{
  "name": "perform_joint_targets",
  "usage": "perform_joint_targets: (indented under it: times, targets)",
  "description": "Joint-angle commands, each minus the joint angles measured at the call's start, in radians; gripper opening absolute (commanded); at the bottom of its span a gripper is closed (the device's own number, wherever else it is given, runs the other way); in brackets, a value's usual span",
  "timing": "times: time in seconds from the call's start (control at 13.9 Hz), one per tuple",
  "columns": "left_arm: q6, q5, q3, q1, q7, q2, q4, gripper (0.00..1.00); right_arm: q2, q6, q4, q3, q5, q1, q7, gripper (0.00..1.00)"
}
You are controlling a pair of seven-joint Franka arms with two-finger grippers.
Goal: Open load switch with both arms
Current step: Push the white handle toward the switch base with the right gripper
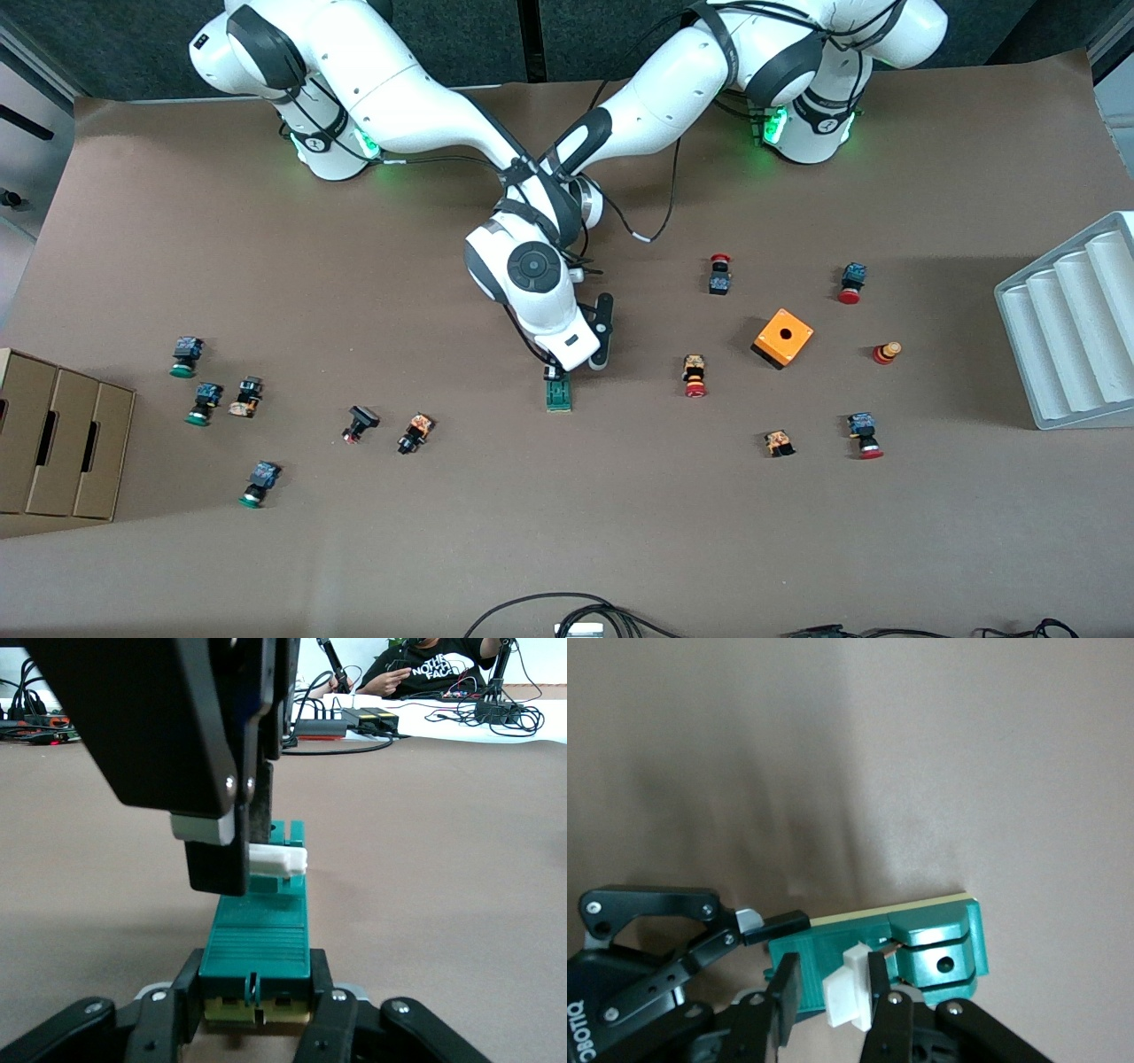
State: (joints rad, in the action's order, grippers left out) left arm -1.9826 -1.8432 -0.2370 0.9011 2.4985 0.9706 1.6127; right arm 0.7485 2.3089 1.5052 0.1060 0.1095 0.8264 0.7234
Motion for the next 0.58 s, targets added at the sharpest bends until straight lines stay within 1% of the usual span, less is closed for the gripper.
perform_joint_targets:
  times: [0.0, 0.5]
  targets:
    - [0.01, -0.016, 0.012, -0.004, -0.012, 0.008, -0.005, 0.48, -0.031, -0.008, 0.049, -0.008, -0.021, -0.006, -0.016, 0.38]
    - [0.01, -0.016, 0.012, -0.004, -0.012, 0.008, -0.005, 0.48, -0.026, 0.0, 0.055, -0.008, -0.021, -0.006, -0.021, 0.38]
